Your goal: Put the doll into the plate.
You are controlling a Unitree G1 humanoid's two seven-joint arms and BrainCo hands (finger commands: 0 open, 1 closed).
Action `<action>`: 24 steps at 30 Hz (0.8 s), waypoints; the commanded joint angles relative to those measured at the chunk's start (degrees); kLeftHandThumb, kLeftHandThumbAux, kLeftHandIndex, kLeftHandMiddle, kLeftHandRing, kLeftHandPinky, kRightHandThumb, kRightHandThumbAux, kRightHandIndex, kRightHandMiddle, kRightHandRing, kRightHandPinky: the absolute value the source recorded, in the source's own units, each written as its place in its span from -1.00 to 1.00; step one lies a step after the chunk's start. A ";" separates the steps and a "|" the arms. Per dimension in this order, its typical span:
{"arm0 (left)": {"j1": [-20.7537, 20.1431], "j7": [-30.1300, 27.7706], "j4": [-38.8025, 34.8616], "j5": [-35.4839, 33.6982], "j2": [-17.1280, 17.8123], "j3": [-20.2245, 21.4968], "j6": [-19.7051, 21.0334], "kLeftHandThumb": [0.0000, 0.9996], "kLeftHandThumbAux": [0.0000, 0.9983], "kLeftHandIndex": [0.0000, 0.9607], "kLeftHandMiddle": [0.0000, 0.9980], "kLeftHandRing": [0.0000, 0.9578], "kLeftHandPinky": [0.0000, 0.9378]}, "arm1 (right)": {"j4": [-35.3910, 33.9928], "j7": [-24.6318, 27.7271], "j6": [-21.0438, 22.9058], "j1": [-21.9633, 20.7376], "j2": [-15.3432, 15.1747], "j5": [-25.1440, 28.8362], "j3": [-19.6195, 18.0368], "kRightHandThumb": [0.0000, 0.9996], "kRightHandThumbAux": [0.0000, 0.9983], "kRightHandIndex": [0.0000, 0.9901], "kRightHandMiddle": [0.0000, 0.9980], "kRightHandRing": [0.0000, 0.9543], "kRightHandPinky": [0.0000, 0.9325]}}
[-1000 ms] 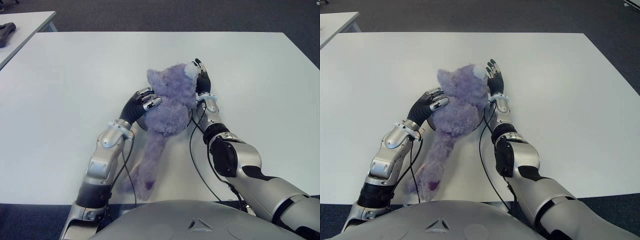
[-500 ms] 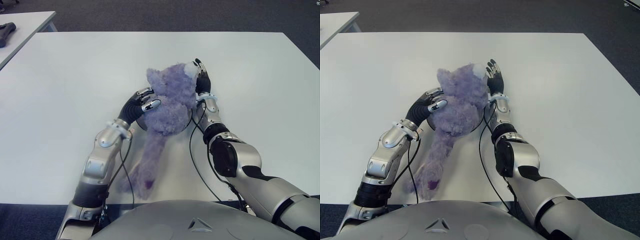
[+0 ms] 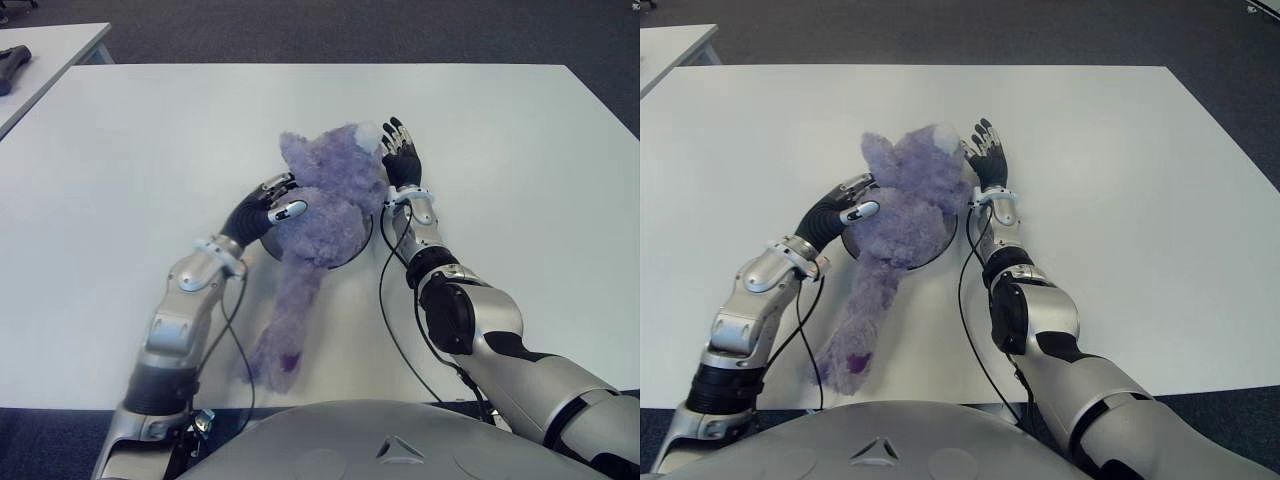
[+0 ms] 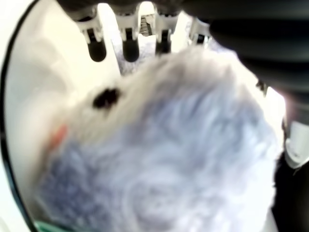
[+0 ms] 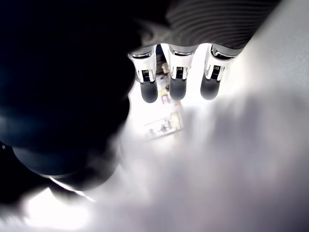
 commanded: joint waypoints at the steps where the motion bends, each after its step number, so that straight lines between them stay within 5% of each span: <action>1: 2.66 -1.14 -0.82 0.79 3.27 1.94 3.58 -1.00 -0.06 -1.00 -1.00 -1.00 -1.00 | 7.21 -1.39 4.98 12.17 4.55 0.64 -0.93 -0.29 0.73 -0.93 -1.00 -1.00 -0.96; 24: 4.10 -0.02 -5.69 0.39 5.57 7.43 4.86 -1.00 -0.04 -1.00 -1.00 -1.00 -1.00 | 7.22 -0.86 5.32 12.02 4.51 1.03 -1.28 -0.24 0.76 -0.93 -1.00 -1.00 -0.92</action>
